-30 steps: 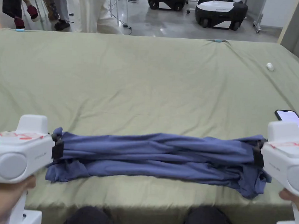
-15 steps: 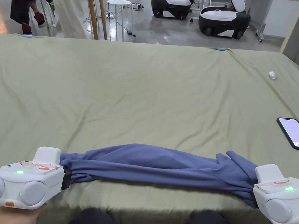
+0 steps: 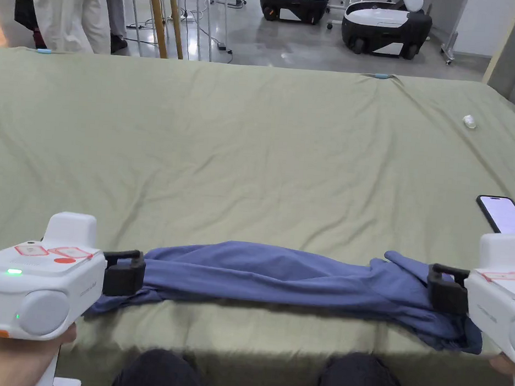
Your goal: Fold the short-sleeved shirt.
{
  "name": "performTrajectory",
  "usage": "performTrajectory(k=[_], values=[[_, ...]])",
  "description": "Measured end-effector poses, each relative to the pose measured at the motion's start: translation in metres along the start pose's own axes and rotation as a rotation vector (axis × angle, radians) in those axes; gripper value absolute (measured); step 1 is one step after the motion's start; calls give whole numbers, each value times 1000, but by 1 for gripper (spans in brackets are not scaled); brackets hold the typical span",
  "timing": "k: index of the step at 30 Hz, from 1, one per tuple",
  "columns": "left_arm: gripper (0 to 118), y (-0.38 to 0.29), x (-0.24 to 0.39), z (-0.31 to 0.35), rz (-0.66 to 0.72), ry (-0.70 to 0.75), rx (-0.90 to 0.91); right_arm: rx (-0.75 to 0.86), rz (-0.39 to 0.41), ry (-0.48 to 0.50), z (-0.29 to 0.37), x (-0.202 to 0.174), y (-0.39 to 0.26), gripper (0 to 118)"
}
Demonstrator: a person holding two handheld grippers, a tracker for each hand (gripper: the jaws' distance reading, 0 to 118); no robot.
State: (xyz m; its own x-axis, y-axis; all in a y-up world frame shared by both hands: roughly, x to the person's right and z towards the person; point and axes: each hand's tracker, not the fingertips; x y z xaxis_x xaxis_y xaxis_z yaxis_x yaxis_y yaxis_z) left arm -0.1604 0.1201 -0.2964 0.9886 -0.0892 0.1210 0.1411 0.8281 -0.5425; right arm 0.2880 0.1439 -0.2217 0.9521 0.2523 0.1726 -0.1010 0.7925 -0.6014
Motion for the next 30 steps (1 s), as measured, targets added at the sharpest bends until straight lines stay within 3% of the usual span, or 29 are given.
performTrajectory(k=[1, 2, 3, 5, 6, 17, 18, 20, 22, 26, 30], values=[[47, 3, 2, 0, -5, -1, 13, 0, 5, -6, -5, -5, 4, 15], [47, 4, 4, -2, -7, 1, 15, 2, 7, -9, -9, -9, 6, 9], [38, 7, 9, -6, -9, 5, 14, 9, 8, -5, -14, -14, 8, 5], [7, 9, 14, -12, -9, 10, 14, 10, 11, 4, -17, -28, 15, 2], [0, 10, 16, -13, -8, 15, 19, 11, 23, 18, -20, -35, 18, 0], [0, 10, -3, -23, 51, -34, -10, 36, 75, 55, -35, -68, 36, 0], [9, 8, -11, -24, 70, -53, -19, 35, 81, 61, -35, -69, 37, 0], [70, 7, -23, -22, 115, -96, -21, 33, 88, 77, -34, -71, 38, 0], [111, 4, -38, -22, 148, -144, -48, 38, 100, 82, -29, -77, 39, 0], [110, -4, -62, -18, 195, -278, -23, 44, 110, 104, -24, -83, 39, 0], [110, -20, -92, -35, 356, -497, -95, 50, 124, 113, -18, -92, 38, 0]])
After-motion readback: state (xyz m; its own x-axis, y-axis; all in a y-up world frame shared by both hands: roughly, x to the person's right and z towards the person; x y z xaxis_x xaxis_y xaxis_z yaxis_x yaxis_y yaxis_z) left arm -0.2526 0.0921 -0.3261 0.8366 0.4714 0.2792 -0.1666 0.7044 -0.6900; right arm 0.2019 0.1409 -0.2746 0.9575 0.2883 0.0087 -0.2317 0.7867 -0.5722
